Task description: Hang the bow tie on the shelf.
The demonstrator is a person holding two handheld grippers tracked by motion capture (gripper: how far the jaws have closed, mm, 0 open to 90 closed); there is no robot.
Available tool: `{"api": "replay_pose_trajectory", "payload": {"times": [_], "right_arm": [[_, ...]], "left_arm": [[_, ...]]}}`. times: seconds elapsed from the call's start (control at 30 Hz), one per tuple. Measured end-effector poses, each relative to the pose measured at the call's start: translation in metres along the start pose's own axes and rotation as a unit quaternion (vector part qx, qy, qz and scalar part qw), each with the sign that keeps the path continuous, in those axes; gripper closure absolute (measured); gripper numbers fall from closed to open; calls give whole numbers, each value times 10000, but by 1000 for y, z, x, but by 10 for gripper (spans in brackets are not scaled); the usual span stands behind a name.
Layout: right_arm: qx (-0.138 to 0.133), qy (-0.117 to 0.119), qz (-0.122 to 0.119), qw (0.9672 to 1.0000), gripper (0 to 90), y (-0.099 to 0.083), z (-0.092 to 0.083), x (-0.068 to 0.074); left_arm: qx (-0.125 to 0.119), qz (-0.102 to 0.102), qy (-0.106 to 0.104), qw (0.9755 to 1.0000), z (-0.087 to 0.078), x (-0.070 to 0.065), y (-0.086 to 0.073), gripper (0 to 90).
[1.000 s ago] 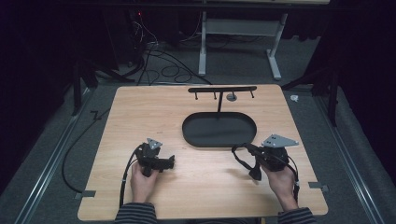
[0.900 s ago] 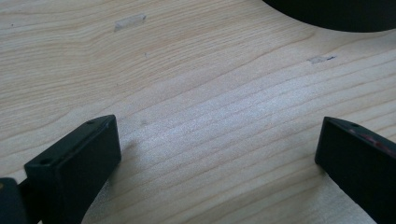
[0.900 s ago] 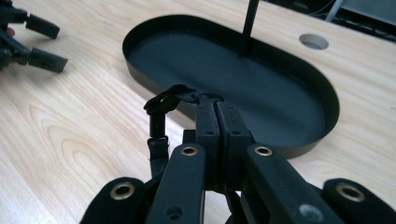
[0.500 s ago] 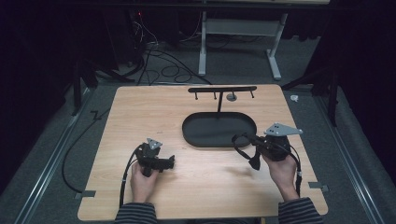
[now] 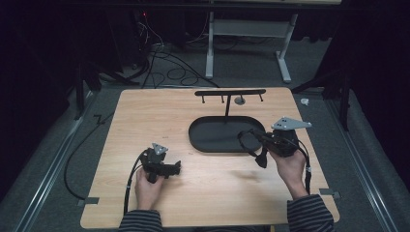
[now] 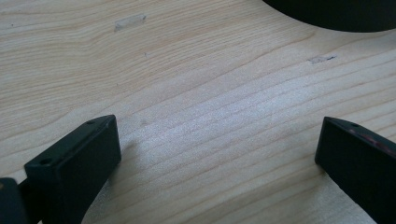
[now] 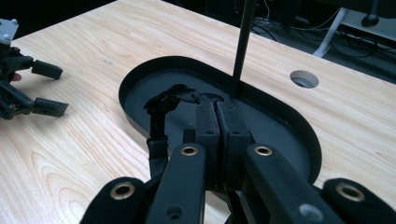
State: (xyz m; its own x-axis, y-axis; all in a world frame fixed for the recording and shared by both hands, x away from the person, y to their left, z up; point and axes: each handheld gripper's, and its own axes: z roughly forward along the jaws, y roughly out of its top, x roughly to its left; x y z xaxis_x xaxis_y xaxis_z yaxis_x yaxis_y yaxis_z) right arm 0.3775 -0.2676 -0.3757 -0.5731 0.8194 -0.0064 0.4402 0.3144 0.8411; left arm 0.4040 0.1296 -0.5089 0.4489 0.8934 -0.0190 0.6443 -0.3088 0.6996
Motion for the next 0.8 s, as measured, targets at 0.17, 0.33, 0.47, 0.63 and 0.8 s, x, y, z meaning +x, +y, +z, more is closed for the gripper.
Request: {"api": "replay_pose_trajectory", "payload": {"times": [0.17, 0.33, 0.47, 0.63, 0.8], "right_arm": [[-7, -5, 12, 10000, 900, 5, 2, -3], [-23, 3, 55, 10000, 900, 9, 4, -5], [-35, 9, 43, 10000, 900, 13, 6, -8], [-86, 34, 74, 9999, 900, 17, 8, -11], [-69, 16, 87, 9999, 900, 21, 9, -13]], "left_arm": [[0, -2, 0, 10000, 0, 0, 0, 5], [-3, -4, -1, 10000, 0, 0, 0, 5], [-1, -1, 0, 10000, 0, 0, 0, 5], [-1, -2, -1, 10000, 0, 0, 0, 5], [-2, -3, 0, 10000, 0, 0, 0, 5]]}}
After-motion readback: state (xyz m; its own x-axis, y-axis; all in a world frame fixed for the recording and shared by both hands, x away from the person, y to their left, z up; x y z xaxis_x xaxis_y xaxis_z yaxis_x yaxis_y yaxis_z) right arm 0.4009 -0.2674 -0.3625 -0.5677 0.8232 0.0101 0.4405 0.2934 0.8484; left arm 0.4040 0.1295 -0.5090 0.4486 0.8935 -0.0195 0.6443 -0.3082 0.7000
